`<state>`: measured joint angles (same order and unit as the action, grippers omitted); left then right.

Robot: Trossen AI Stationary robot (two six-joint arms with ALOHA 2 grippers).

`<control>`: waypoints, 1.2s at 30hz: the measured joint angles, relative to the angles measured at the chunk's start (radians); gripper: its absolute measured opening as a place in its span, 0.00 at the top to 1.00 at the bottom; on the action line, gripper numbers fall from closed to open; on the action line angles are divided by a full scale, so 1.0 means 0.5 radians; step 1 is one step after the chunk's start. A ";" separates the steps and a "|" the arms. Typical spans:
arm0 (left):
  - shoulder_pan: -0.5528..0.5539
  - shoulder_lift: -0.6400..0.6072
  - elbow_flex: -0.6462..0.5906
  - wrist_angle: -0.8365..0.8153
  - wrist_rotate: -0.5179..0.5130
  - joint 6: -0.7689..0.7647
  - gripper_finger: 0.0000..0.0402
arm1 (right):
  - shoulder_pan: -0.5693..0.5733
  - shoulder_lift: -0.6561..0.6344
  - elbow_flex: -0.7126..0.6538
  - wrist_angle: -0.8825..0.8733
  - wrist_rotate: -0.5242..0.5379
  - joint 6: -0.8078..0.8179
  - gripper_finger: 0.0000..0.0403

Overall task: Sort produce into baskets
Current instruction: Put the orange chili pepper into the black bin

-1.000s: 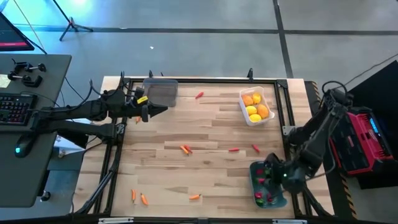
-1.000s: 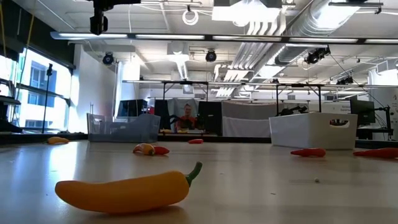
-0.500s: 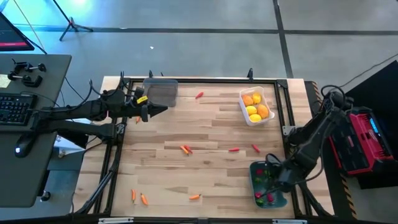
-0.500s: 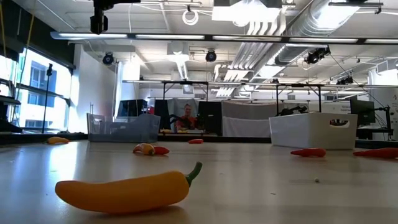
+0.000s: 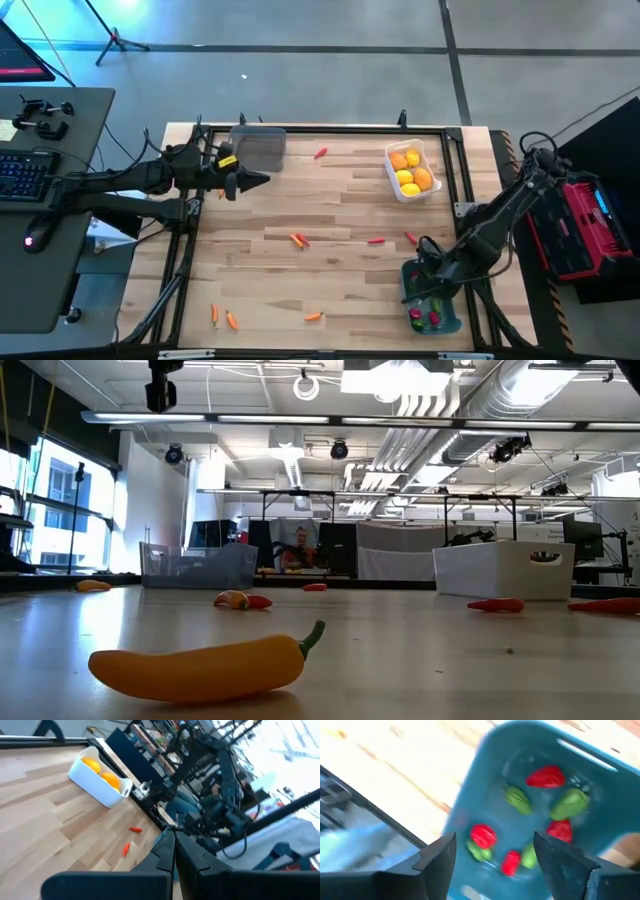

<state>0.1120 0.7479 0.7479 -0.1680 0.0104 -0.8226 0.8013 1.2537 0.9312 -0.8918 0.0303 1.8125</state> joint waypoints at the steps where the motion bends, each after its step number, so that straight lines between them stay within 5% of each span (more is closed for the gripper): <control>1: 0.000 0.000 0.000 0.000 0.022 0.035 1.00 | -0.011 -0.001 0.006 0.004 0.037 0.068 0.36; 5: -0.005 0.000 0.000 -0.001 0.053 0.239 1.00 | -0.130 -0.001 0.007 0.272 0.272 0.137 0.36; 9: -0.005 0.000 0.000 -0.053 0.077 0.347 1.00 | -0.354 0.003 0.009 0.923 0.765 -0.362 0.36; 12: -0.005 0.000 -0.001 -0.098 0.078 0.354 1.00 | -0.584 0.003 0.009 1.266 0.880 -0.819 0.36; 15: -0.005 0.000 -0.001 -0.145 0.078 0.346 1.00 | -0.789 0.003 0.009 1.413 0.829 -1.127 0.36; 21: -0.027 0.094 -0.001 -0.296 0.134 0.345 0.99 | -1.093 0.060 0.009 1.414 0.541 -1.184 0.36; 28: -0.130 0.316 -0.002 -0.179 0.165 0.412 0.87 | -1.218 0.134 0.041 1.007 -0.140 -1.253 0.36; 33: -0.136 0.425 -0.002 -0.176 0.138 0.415 0.80 | -1.222 0.312 0.192 0.227 -0.280 -1.890 0.36; 36: -0.136 0.458 -0.002 -0.150 0.135 0.414 0.78 | -1.212 0.441 0.197 0.166 -0.284 -2.375 0.36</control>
<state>0.0441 0.9771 0.7467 -0.2432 0.0780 -0.6155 0.1954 1.4743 1.0299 -0.8088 -0.1116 0.6251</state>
